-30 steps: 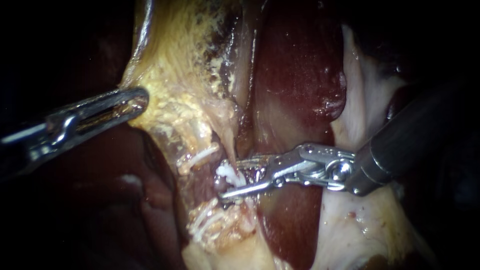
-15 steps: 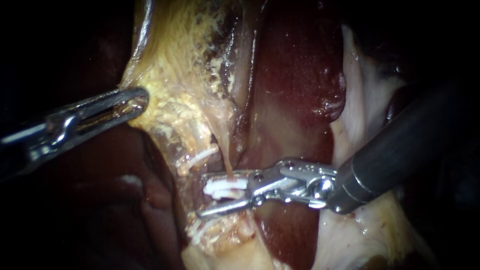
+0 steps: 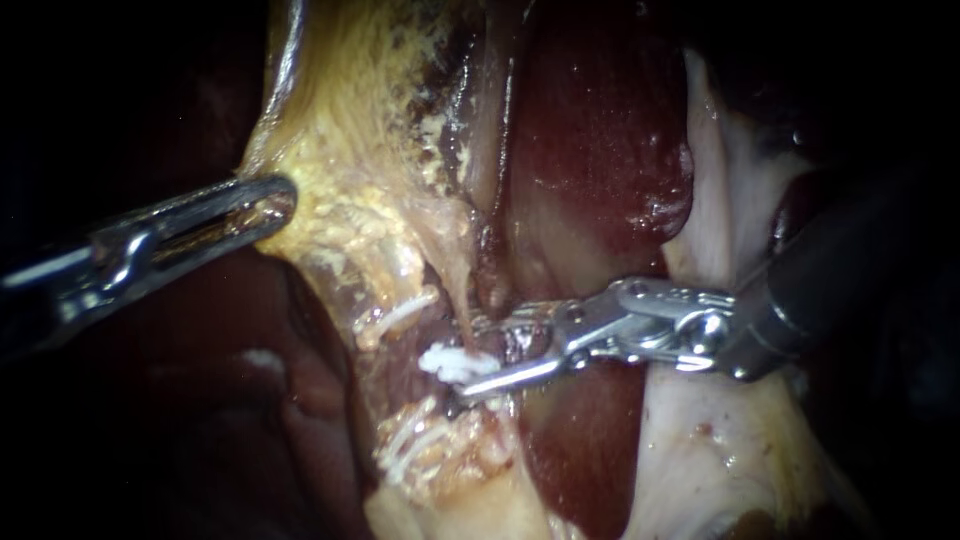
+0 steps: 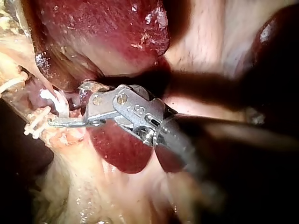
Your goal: Going back second clip right tube
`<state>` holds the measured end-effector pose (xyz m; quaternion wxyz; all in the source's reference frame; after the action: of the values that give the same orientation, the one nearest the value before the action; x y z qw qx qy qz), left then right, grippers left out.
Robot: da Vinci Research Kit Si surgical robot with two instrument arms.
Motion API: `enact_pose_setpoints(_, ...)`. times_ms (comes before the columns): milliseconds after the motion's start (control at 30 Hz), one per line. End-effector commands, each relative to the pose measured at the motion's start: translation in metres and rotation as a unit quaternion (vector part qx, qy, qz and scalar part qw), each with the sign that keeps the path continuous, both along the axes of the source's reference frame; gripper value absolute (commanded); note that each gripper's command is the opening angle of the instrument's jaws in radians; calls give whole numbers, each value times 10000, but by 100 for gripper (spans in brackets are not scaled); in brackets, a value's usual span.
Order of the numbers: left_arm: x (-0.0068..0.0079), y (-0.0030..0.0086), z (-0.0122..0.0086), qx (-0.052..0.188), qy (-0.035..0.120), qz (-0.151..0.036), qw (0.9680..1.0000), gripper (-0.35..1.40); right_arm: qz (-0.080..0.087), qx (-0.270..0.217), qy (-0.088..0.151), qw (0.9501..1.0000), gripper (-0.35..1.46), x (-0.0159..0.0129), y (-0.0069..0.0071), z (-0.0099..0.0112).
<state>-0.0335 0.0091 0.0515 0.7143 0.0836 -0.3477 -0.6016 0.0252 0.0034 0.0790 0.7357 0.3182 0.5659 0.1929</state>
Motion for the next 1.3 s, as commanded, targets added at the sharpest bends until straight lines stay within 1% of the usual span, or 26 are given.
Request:
enact_pose_setpoints(33, 0, 0, 0, 3, 3, 2, 10000, -35, -33, -127, 39, 9999, 60, -7, 4, -3)
enact_pose_setpoints(167, 0, 1, 0, 3, 3, 1, 10000, -35, -110, -556, 158, 9983, 60, -23, 15, -19)
enact_pose_setpoints(233, 0, 0, 0, 3, 3, 1, 10000, -35, -109, -772, 186, 9968, 60, -28, 20, -27)
enact_pose_setpoints(333, 0, 1, 0, 3, 4, 1, 10000, -35, -94, -1164, 214, 9929, 60, -34, 26, -38)
enact_pose_setpoints(367, 0, 1, 0, 2, 4, 1, 10000, -35, -113, -1324, 244, 9908, 60, -36, 28, -42)
enact_pose_setpoints(500, 0, 0, 0, 2, 4, 0, 10000, -35, -131, -1533, 278, 9877, 60, -39, 30, -51)
enact_pose_setpoints(567, -1, 0, 1, -5, 18, -12, 10000, -35, -132, -1594, 282, 9867, 60, -39, 29, -52)
enact_pose_setpoints(633, -3, 0, 3, 0, -3, 3, 10000, -35, -137, -1624, 288, 9862, 60, -39, 29, -52)
enact_pose_setpoints(767, -8, -3, 12, 25, -76, 69, 9999, -35, -142, -1684, 315, 9851, 60, -40, 27, -50)
enact_pose_setpoints(833, -12, -5, 22, 60, -147, 108, 9998, -35, -172, -1717, 303, 9845, 60, -41, 27, -50)
enact_pose_setpoints(867, -14, -6, 26, 53, -150, 152, 9998, -35, -179, -1744, 311, 9840, 60, -42, 26, -51)
enact_pose_setpoints(967, -22, -12, 50, -105, -179, 490, 9986, -35, -201, -1798, 334, 9829, 60, -48, 27, -51)
enact_pose_setpoints(1033, -27, -15, 64, -197, -212, 661, 9974, -35, -207, -1793, 339, 9830, 60, -53, 28, -52)
enact_pose_setpoints(1067, -29, -15, 74, -273, -224, 786, 9963, -35, -214, -1818, 347, 9825, 60, -54, 28, -52)
enact_pose_setpoints(1133, -34, -15, 88, -338, -248, 896, 9951, -35, -227, -1837, 362, 9820, 60, -55, 30, -53)
enact_pose_setpoints(1200, -38, -15, 103, -420, -287, 1052, 9932, -35, -246, -1828, 381, 9821, 60, -55, 31, -52)
enact_pose_setpoints(1300, -45, -15, 119, -486, -305, 1147, 9917, -35, -251, -1855, 387, 9816, 60, -54, 31, -52)
